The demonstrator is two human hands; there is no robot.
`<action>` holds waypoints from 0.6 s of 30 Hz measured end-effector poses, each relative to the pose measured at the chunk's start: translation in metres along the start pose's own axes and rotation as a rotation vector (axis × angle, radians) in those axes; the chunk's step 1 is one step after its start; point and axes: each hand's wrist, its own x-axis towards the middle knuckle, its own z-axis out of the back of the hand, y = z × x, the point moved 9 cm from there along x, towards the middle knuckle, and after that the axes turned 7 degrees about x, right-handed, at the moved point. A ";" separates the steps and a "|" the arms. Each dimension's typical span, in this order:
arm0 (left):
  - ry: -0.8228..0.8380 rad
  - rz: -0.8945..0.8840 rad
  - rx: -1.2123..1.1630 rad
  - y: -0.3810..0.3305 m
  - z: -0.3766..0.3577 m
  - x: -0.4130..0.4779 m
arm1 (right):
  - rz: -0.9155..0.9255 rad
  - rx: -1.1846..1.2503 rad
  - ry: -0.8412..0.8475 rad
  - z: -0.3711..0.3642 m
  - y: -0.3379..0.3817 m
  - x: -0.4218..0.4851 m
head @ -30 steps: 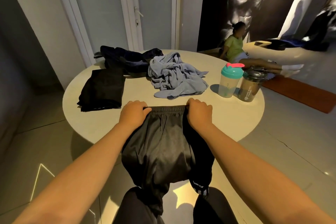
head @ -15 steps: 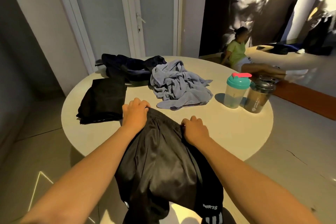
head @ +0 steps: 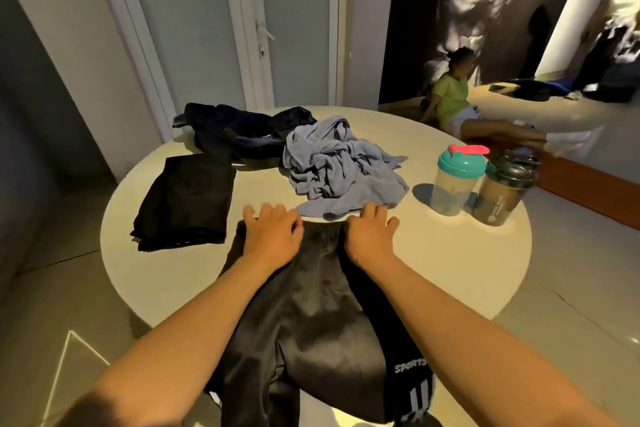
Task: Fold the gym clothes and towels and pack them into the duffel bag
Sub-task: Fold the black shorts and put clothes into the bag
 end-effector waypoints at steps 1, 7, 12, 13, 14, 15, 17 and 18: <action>0.118 -0.028 -0.024 -0.006 -0.012 -0.006 | 0.034 -0.032 0.063 -0.011 0.001 -0.007; 0.499 -0.037 -0.012 -0.004 -0.051 -0.022 | 0.067 -0.040 0.243 -0.034 -0.016 -0.017; 0.503 0.031 -0.067 -0.020 -0.058 -0.023 | 0.184 -0.037 -0.032 -0.002 0.004 -0.035; 0.470 0.037 -0.098 -0.023 -0.059 -0.024 | 0.221 -0.026 -0.061 0.002 0.010 -0.042; 0.407 0.037 -0.136 -0.025 -0.056 -0.024 | 0.240 -0.024 -0.036 0.000 0.012 -0.049; 0.307 0.035 -0.184 -0.024 -0.050 -0.024 | 0.236 -0.027 0.020 -0.006 0.009 -0.056; 0.015 -0.009 -0.279 -0.021 -0.022 -0.028 | 0.191 -0.031 0.178 -0.022 -0.006 -0.065; -0.115 -0.040 -0.280 -0.021 -0.006 -0.034 | 0.169 -0.022 0.234 -0.026 -0.014 -0.068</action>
